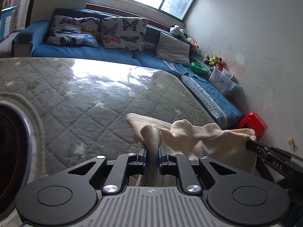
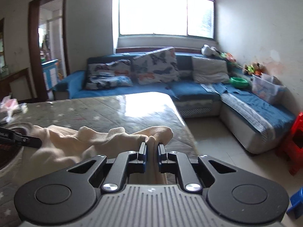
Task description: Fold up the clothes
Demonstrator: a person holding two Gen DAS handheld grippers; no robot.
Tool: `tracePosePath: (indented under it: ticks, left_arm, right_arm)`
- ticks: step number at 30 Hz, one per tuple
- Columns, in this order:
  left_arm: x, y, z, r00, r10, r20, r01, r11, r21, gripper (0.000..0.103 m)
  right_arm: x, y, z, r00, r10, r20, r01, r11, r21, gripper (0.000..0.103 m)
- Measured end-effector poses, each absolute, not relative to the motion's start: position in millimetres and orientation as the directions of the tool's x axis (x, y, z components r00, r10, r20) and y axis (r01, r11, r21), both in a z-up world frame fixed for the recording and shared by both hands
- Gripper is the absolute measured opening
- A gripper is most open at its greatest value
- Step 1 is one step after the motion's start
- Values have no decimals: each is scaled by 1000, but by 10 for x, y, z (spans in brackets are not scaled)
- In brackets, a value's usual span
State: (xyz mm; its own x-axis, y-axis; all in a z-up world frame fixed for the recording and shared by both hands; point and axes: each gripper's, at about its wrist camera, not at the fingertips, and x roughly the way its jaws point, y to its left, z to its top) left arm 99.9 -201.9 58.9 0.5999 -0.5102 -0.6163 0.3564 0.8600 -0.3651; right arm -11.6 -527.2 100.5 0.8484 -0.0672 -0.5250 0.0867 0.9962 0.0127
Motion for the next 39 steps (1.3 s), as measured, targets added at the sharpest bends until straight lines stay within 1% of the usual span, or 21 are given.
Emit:
tracePosePath:
  ticks: [1,4,6,7,8,10,12,13,16,21,26,29,30,31,32,36,39]
  left_arm:
    - [1020,-2059,558,596,-498,-629,357,867,-349,18]
    - [1032,-2101,480,604,-456,-654,350,889,-296,18]
    - [1005,-2078,460,607,-445,-658,347,894,-284,29]
    - [987,-2064,455,611,-439,-659,344,897,-279,39]
    - [969,-2050,451,614,-434,-659,341,899,-274,41]
    - [929,-2078,448,616,-433,-659,355,898,-259,43]
    - [888,-2130,442,613,-435,-659,375,895,-242,44]
    - [867,-2157,440,612,-436,-660,384,893,-234,44]
    - [805,-2235,432,609,-440,-661,413,886,-209,50]
    - [715,-2361,407,603,-444,-662,460,872,-166,52]
    - [724,-2447,315,595,-432,-678,472,870,-140,56]
    - [710,-2446,284,596,-426,-680,469,873,-136,58]
    - [702,-2439,278,598,-425,-680,467,874,-136,59]
    - [689,-2430,279,600,-422,-679,465,875,-133,61]
    - [677,-2421,281,603,-419,-679,463,877,-130,64]
    - [628,-2386,288,614,-406,-677,454,883,-119,66]
    - [591,-2359,293,622,-397,-675,447,888,-111,71]
  right_arm:
    - [-83,-5309,961,843,-81,-533,104,994,15,10]
    - [4,-5372,816,809,-113,-577,139,990,1,13]
    - [30,-5375,742,795,-144,-589,156,987,-31,15]
    - [28,-5363,724,794,-156,-587,160,986,-46,16]
    - [18,-5339,712,797,-156,-584,153,987,-55,18]
    - [8,-5265,694,803,-132,-582,124,991,-53,21]
    - [21,-5165,678,806,-76,-587,78,997,-22,29]
    - [54,-5119,660,804,-46,-593,54,999,-5,29]
    - [171,-4974,602,794,22,-608,-1,999,35,30]
    - [499,-4785,452,770,21,-637,-24,1000,4,30]
    - [650,-4722,357,771,1,-637,-15,1000,-16,31]
    - [568,-4697,408,780,-9,-626,-17,999,-35,34]
    - [538,-4689,426,783,-12,-622,-18,999,-42,39]
    - [487,-4667,440,785,-3,-619,-32,998,-45,41]
    - [432,-4641,455,787,8,-617,-48,998,-48,42]
    - [196,-4545,476,787,43,-615,-96,994,-53,42]
    - [-9,-4506,481,789,67,-611,-116,992,-41,44]
